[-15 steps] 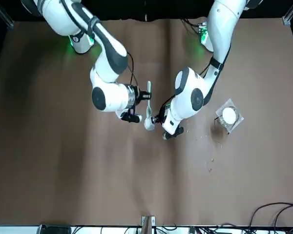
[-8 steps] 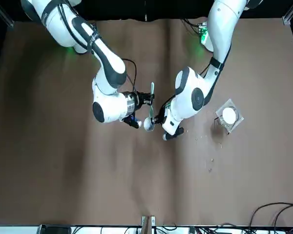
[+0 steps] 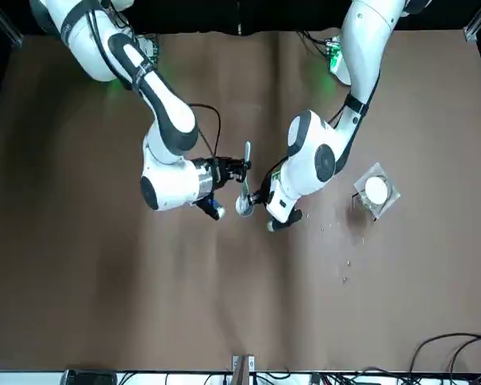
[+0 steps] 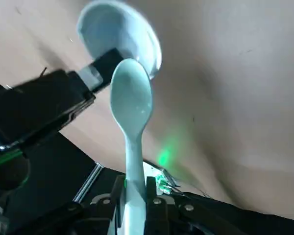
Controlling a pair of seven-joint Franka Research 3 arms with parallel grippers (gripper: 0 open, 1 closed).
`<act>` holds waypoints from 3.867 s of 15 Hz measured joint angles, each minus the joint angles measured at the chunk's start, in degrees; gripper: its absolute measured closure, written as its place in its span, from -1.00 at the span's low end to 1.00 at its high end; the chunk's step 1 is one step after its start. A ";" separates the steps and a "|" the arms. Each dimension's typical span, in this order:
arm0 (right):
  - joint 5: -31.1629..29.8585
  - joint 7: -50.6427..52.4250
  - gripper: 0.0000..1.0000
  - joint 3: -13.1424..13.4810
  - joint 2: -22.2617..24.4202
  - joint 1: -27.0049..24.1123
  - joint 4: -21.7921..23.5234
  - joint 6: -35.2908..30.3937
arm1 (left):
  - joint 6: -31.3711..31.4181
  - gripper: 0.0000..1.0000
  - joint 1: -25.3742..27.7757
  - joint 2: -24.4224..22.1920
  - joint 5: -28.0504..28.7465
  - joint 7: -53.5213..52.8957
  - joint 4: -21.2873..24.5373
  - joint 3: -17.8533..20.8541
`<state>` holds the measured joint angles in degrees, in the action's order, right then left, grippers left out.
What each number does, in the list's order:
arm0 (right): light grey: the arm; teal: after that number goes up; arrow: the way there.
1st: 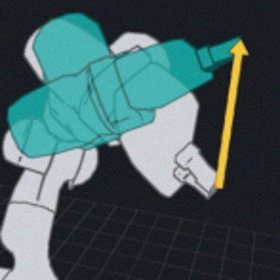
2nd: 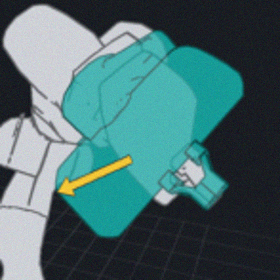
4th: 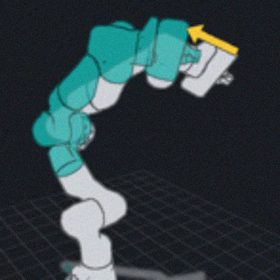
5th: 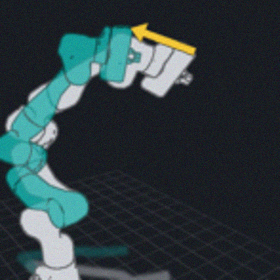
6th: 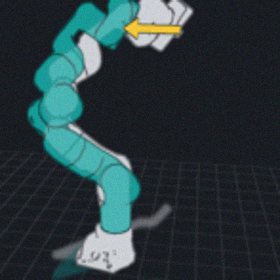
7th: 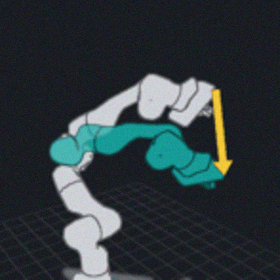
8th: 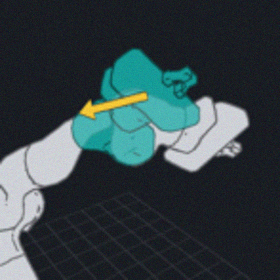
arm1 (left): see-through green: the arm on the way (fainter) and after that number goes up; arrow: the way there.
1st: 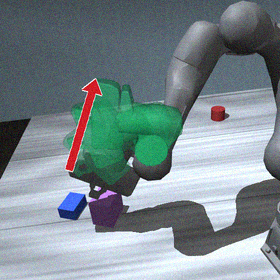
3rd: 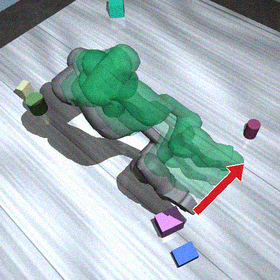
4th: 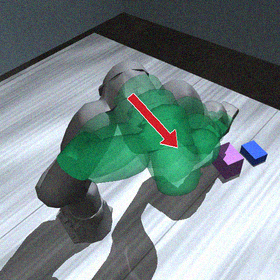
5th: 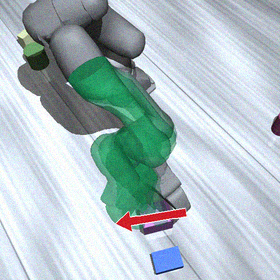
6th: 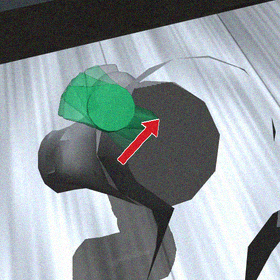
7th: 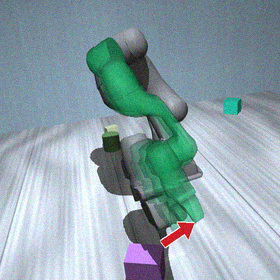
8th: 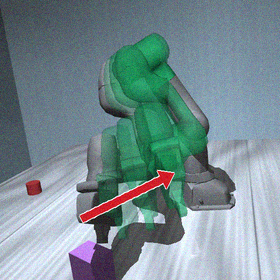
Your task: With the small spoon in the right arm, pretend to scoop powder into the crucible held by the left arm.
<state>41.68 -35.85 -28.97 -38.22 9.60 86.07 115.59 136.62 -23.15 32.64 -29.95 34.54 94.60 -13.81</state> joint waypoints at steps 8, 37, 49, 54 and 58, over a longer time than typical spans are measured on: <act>-4.02 15.39 0.60 0.47 0.10 -12.91 -1.38 -19.73 | -5.83 0.89 5.78 -1.71 0.00 -1.35 -0.75 0.11; -57.80 111.00 0.60 10.63 -7.69 -29.72 1.62 -7.40 | -24.38 0.89 48.76 -16.60 3.73 -56.78 22.35 0.21; -57.14 114.12 0.07 10.49 -8.29 -30.84 1.77 -7.52 | -24.38 -0.57 48.78 -16.48 3.73 -56.78 21.18 -0.30; -57.13 114.16 -0.07 10.45 -8.25 -30.92 1.41 -7.54 | -31.51 -1.00 47.71 -17.13 13.74 -47.51 12.75 -2.29; -57.37 111.46 -0.13 9.97 -6.90 -30.79 -1.46 -18.06 | -38.22 -1.00 40.40 -18.18 26.49 -32.66 1.26 -4.84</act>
<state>-15.69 75.61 -19.00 -45.12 -21.20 84.61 97.52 98.40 17.25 14.45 -3.46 1.88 95.85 -18.65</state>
